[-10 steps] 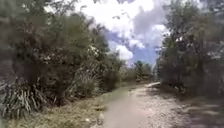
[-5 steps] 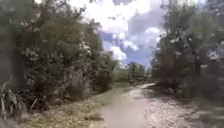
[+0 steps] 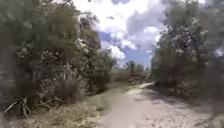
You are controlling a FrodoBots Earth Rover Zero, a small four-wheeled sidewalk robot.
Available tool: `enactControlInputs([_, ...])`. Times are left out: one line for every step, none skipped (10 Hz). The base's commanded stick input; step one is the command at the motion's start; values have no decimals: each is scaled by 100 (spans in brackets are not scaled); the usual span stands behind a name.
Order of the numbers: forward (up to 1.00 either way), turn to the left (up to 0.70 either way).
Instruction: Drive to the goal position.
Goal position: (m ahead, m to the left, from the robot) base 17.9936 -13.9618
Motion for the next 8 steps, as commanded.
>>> enactControlInputs([70,0])
enactControlInputs([70,-4])
enactControlInputs([70,-20])
enactControlInputs([70,-35])
enactControlInputs([70,-35])
enactControlInputs([70,-35])
enactControlInputs([70,-35])
enactControlInputs([70,-35])
